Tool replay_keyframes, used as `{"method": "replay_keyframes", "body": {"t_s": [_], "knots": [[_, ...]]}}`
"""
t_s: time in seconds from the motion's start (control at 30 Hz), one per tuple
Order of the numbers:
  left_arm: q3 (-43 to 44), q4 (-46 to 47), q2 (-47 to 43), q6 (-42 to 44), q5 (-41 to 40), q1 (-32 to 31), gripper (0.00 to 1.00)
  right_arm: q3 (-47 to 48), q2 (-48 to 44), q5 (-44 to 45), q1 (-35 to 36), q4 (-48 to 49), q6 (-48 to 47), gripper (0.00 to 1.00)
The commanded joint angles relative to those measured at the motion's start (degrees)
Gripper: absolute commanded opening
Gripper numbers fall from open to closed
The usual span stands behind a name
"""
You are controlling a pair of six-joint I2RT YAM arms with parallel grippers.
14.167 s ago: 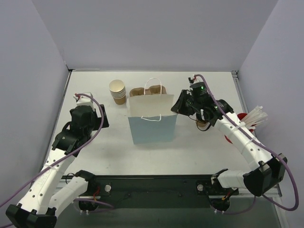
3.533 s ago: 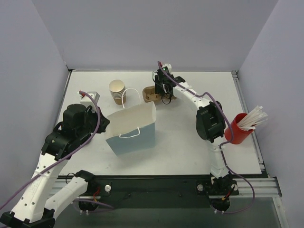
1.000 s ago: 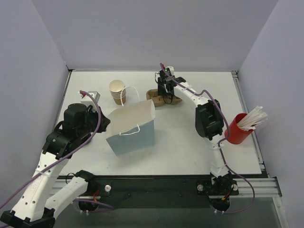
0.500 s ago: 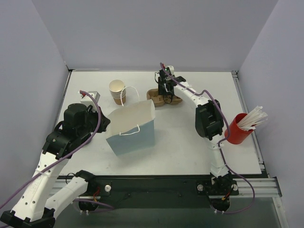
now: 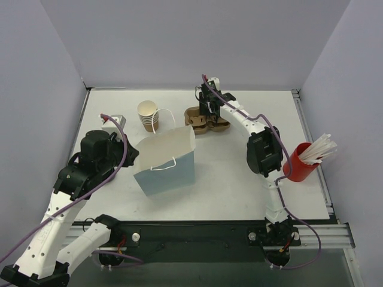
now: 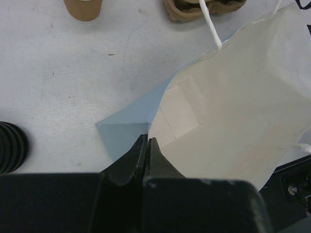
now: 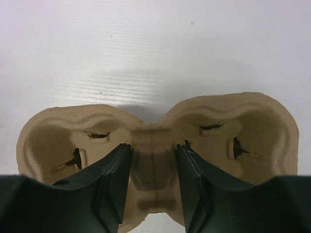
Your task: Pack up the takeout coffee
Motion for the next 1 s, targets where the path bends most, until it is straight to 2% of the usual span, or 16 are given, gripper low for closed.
{"method": "replay_keyframes", "body": {"t_s": [0.0, 0.17, 0.27, 0.3, 0.43, 0.47, 0.67, 0.97], "knots": [[2.3, 0.2, 1.0, 0.2, -0.1, 0.1, 0.0, 2.4, -7.7, 1.9, -0.1, -1.2, -0.5, 0.4], [3.6, 0.2, 2.1, -0.3, 0.7, 0.1, 0.0, 2.1, -13.5, 1.5, -0.1, -2.2, -1.2, 0.38], [5.1, -0.9, 2.3, -0.3, -1.0, 0.1, 0.2, 1.7, -17.8, 0.1, -0.1, -3.8, -0.7, 0.38], [5.5, -1.3, 2.4, -0.4, -1.5, 0.1, 0.31, 1.5, -19.0, -0.8, 0.1, -4.1, -0.5, 0.38], [8.6, -6.1, 3.2, -0.3, -5.5, 0.1, 0.53, 0.6, -24.8, -1.4, 1.6, -6.6, -0.5, 0.38], [9.6, -7.1, 3.2, -0.5, -6.2, 0.1, 0.56, 0.6, -26.9, -1.3, 1.9, -8.3, -0.6, 0.38], [11.6, -12.1, 3.4, -0.7, -9.5, 0.2, 0.66, -3.1, -37.3, -0.7, 3.8, -12.4, 0.9, 0.38], [14.0, -15.5, -0.9, -2.2, -13.2, 0.1, 0.69, -10.6, -50.2, 1.4, 9.8, -14.0, 6.6, 0.38]]}}
